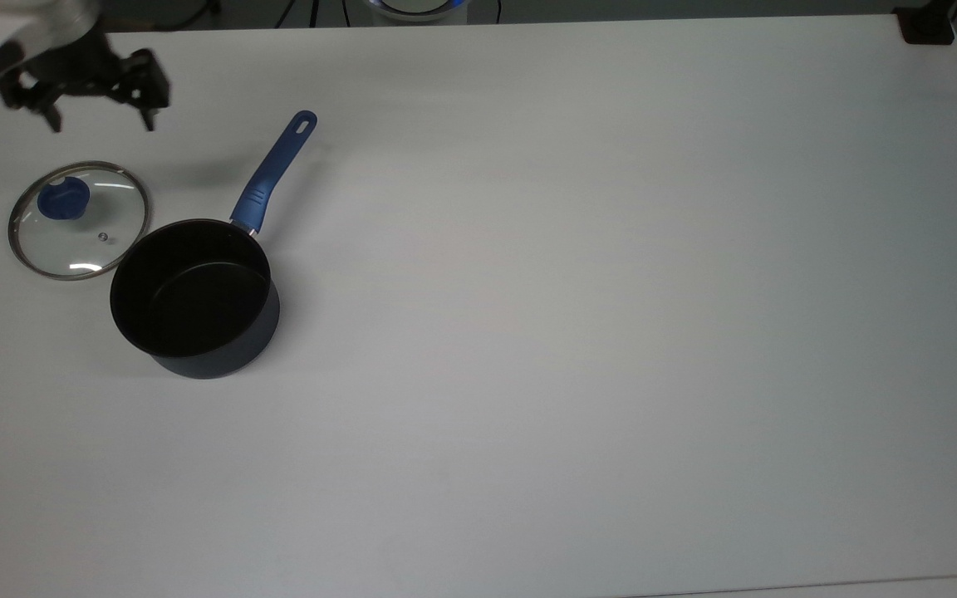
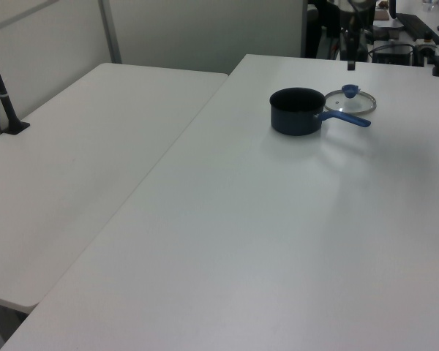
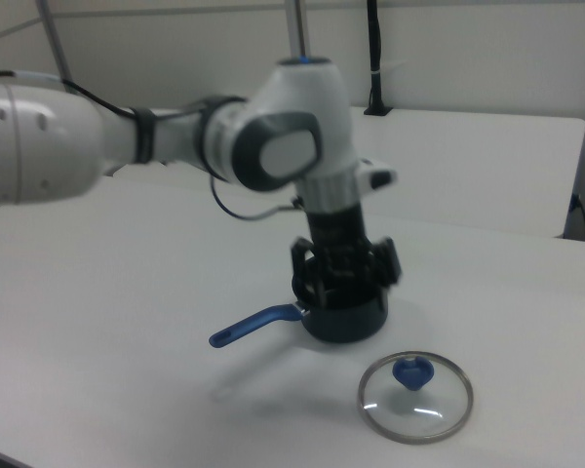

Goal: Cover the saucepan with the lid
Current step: 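Move the gripper down over the glass lid's blue knob, then close the gripper on the blue knob and lift the lid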

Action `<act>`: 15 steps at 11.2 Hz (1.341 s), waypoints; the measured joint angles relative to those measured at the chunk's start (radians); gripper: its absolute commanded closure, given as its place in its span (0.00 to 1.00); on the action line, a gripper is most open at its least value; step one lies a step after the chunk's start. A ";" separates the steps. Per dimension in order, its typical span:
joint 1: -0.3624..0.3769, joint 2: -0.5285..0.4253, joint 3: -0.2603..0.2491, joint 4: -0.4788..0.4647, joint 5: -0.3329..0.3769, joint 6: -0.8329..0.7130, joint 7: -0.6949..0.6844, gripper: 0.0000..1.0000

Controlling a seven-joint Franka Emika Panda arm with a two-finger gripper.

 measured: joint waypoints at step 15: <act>-0.113 0.256 -0.007 0.024 0.097 0.285 -0.241 0.47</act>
